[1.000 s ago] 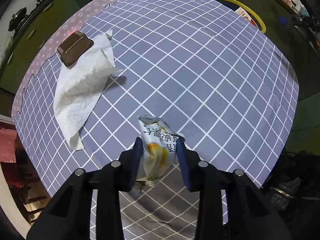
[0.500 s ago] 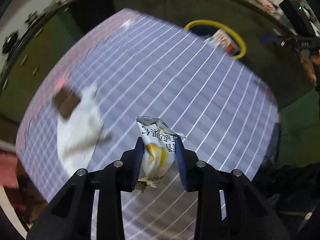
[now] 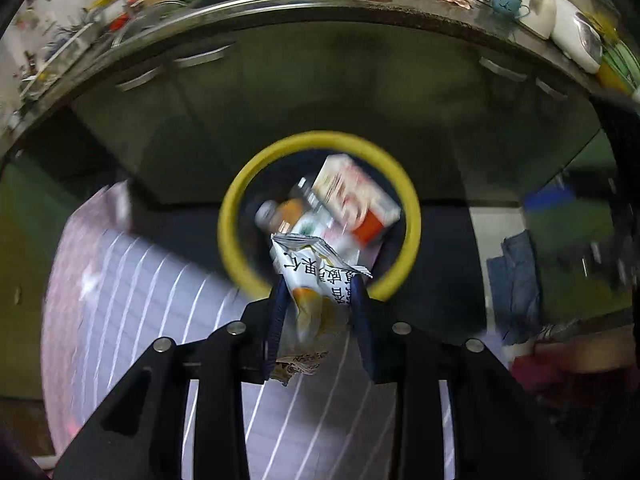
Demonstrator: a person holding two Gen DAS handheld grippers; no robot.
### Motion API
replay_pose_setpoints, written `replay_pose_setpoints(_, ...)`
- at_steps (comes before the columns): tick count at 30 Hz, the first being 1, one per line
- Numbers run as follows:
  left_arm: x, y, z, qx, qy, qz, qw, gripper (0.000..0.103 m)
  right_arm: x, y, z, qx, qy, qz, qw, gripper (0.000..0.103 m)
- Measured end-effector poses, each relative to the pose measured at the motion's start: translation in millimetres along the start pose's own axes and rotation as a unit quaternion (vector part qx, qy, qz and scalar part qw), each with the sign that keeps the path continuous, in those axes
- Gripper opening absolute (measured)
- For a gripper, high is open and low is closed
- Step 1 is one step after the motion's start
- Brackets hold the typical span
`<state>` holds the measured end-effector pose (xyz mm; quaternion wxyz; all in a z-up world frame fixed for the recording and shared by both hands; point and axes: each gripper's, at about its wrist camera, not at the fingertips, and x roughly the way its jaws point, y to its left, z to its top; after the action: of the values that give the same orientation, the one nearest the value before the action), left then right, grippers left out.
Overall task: Collect trash
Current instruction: 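Carry the snack wrapper over the bin and open the left gripper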
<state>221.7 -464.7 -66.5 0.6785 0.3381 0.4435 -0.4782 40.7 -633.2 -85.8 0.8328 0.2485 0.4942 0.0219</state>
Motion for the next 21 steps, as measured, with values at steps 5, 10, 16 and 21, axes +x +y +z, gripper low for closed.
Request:
replay_pose_setpoints(5,55.7,2.6,44.5,-0.018,0.011,0.015,0.9997,0.039,0.1,-28.7,-9.8,0.032,0.005,-0.001,0.999,0.075)
replay_pose_setpoints(10,51.1,13.3,41.7,-0.054,-0.017,0.008,0.9984,0.064,-0.7,-32.6,-12.6,0.033,0.003,0.004,0.999,0.077)
replay_pose_setpoints(16,-17.1,21.2,-17.4,-0.098,-0.086,-0.006,0.9914,0.064,6.1,-13.4,-10.0,0.008,0.004,0.007,1.0,0.077)
replay_pose_setpoints(21,-69.1,20.8,-106.3,-0.137,-0.125,0.011,0.9826,0.065,14.1,20.8,-2.5,-0.033,0.013,0.001,0.999,0.077)
